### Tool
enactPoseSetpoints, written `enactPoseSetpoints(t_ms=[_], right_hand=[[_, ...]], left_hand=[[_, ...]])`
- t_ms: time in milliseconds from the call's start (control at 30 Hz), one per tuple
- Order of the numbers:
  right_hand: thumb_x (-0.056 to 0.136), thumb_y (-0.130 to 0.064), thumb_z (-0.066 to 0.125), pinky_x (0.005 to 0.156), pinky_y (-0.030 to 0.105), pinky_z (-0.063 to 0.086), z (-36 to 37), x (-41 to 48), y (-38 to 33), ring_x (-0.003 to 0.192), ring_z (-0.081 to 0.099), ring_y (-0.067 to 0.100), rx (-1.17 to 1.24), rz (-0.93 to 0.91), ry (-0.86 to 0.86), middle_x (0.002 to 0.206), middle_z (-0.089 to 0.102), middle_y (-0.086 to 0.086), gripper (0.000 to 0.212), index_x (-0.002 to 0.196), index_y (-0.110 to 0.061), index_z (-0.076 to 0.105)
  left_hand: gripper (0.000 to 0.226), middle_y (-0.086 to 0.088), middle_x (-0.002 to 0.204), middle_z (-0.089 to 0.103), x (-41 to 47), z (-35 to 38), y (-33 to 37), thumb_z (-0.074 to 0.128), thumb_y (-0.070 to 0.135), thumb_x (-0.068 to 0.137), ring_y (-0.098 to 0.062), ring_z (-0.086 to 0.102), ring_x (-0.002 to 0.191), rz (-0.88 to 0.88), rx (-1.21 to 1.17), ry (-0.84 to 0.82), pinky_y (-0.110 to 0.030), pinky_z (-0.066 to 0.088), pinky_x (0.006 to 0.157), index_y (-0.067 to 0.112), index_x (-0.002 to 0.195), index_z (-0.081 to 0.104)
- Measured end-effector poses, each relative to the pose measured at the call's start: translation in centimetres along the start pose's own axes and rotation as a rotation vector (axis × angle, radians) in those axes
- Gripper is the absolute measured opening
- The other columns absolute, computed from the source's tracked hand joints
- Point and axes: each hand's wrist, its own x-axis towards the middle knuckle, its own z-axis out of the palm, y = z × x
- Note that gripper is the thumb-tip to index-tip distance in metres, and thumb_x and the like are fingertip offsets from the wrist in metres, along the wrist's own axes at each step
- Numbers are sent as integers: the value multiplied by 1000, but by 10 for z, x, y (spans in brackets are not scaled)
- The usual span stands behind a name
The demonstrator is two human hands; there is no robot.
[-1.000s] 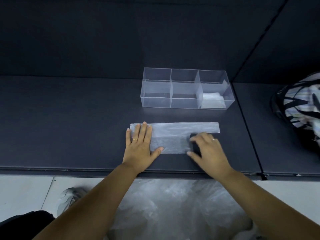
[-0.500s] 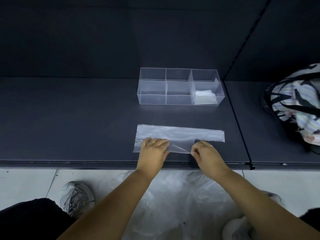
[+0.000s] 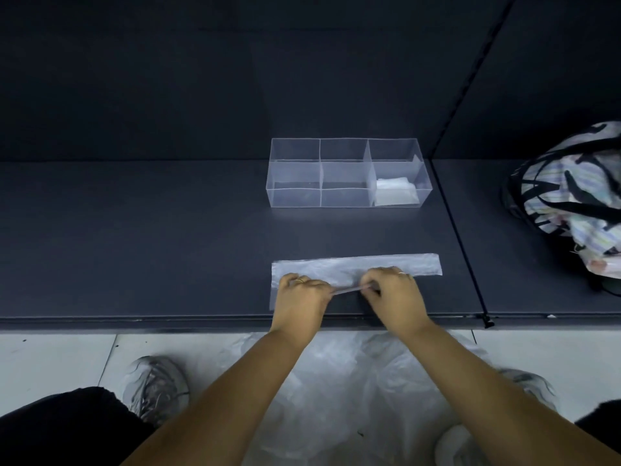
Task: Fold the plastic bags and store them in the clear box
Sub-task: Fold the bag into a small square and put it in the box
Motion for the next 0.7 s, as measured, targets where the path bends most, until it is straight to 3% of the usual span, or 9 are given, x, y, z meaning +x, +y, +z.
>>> enactPoseSetpoints(t_ms=[67, 200, 267, 333, 433, 533, 567, 633, 700], right_hand=[[88, -14, 65, 79, 30, 46, -8, 9, 13, 86, 61, 19, 182, 139, -52, 86, 69, -3, 6, 83, -15, 68], [89, -17, 67, 68, 16, 41, -15, 20, 26, 76, 61, 10, 528, 358, -73, 76, 67, -6, 19, 70, -18, 63], [88, -17, 67, 64, 7, 41, -12, 24, 27, 72, 61, 6, 607, 433, -45, 72, 68, -8, 20, 68, -17, 66], [89, -19, 67, 61, 6, 40, -8, 28, 27, 67, 59, 2, 581, 466, -13, 66, 65, -11, 23, 66, -21, 66], [87, -19, 68, 72, 20, 42, -4, 35, 24, 74, 60, 8, 545, 520, 20, 70, 67, -7, 17, 70, -20, 68], [86, -19, 68, 67, 25, 42, -2, 41, 23, 76, 62, 18, 462, 548, 15, 74, 70, 5, 21, 68, -9, 69], [86, -19, 67, 65, 26, 41, -1, 42, 23, 76, 61, 20, 431, 547, 12, 74, 69, 7, 21, 69, -6, 70], [87, -20, 67, 70, 25, 41, 1, 43, 24, 81, 59, 20, 412, 554, 20, 81, 66, 4, 19, 76, -4, 70], [87, -20, 68, 76, 25, 41, 2, 43, 24, 85, 57, 18, 418, 557, 38, 87, 64, 1, 16, 82, -5, 70]], left_hand=[[16, -1, 78, 69, 2, -3, -16, 56, 14, 88, -20, 60, 76, -73, -179, -16, -29, 44, 81, 17, 82, 70], [11, 3, 89, 74, 9, -12, -52, 72, 21, 84, -8, 66, 86, -497, -710, -13, -16, 45, 78, 14, 90, 77], [11, 0, 85, 74, 12, -11, -67, 74, 21, 83, -11, 67, 85, -643, -860, -29, -18, 44, 78, 12, 88, 77], [9, -2, 82, 73, 15, -10, -76, 74, 23, 83, -13, 67, 81, -725, -901, -13, -20, 43, 77, 14, 82, 75], [16, -1, 75, 71, 17, -7, -80, 71, 28, 85, -15, 64, 76, -785, -827, 11, -21, 42, 72, 15, 75, 73], [14, -5, 86, 71, 15, -9, -68, 64, 23, 89, -27, 64, 86, -850, -587, 100, -29, 46, 71, 15, 87, 74], [12, -10, 93, 70, 13, -9, -61, 62, 17, 89, -33, 61, 89, -826, -445, 201, -35, 47, 74, 13, 92, 74], [20, -18, 103, 65, 11, -6, -39, 63, 5, 84, -40, 58, 93, -613, -243, 377, -44, 47, 80, 8, 102, 71], [33, -19, 123, 60, 11, 4, -17, 63, 7, 85, -40, 56, 111, -257, -161, 344, -47, 43, 96, 6, 118, 65]])
